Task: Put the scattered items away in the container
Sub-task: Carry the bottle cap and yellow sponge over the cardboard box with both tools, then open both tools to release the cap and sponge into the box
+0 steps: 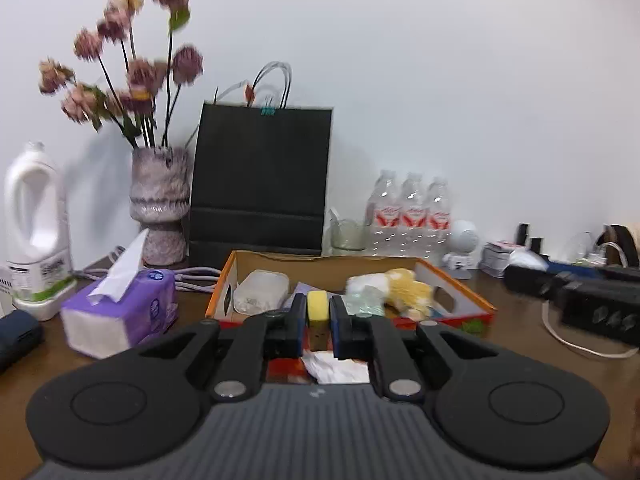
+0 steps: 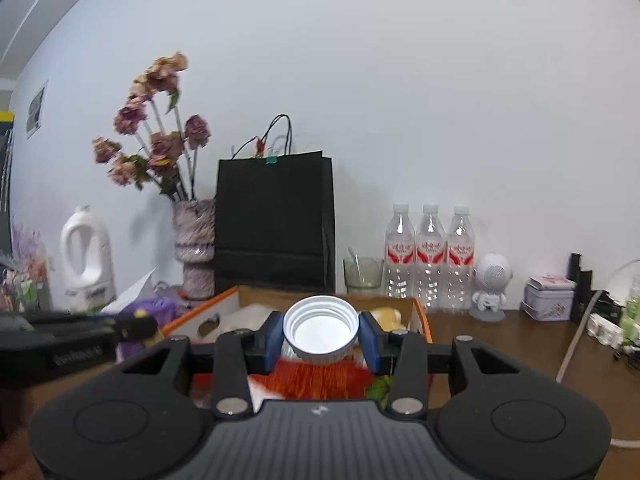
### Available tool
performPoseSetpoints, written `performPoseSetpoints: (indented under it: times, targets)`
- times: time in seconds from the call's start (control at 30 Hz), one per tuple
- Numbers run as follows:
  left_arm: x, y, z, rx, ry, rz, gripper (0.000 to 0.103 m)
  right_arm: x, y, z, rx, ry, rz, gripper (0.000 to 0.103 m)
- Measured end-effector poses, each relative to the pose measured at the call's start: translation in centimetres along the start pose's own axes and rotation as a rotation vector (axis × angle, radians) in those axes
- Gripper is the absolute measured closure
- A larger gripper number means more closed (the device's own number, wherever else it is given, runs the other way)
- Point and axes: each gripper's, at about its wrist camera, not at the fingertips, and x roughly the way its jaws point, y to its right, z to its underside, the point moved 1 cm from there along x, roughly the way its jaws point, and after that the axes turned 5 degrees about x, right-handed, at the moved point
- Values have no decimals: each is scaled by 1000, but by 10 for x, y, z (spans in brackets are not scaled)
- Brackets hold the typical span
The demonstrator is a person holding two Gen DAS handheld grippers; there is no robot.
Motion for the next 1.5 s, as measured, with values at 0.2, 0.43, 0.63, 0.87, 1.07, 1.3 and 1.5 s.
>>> performPoseSetpoints:
  times: [0.2, 0.43, 0.63, 0.87, 1.07, 1.3, 1.5]
  targets:
    - [67, -22, -27, -11, -31, -33, 90, 70, 14, -29, 29, -10, -9, 64]
    - [112, -26, -45, 14, -113, -25, 90, 124, 29, -44, 68, -127, -38, 64]
    - [201, -56, -64, -167, -509, 87, 91, 217, 65, -69, 217, -508, -88, 64]
    - [267, -72, -77, -202, -732, 123, 97, 302, 81, -48, 261, -851, -25, 64]
    - [282, -60, -66, -96, -831, 88, 60, 334, 74, -20, 220, -1010, 45, 63]
    - [287, -59, -62, -70, -889, 65, 13, 343, 59, -6, 188, -1081, 55, 26]
    - [273, -57, -73, -65, -898, 39, 0, 319, 60, -37, 207, -1036, 62, 12]
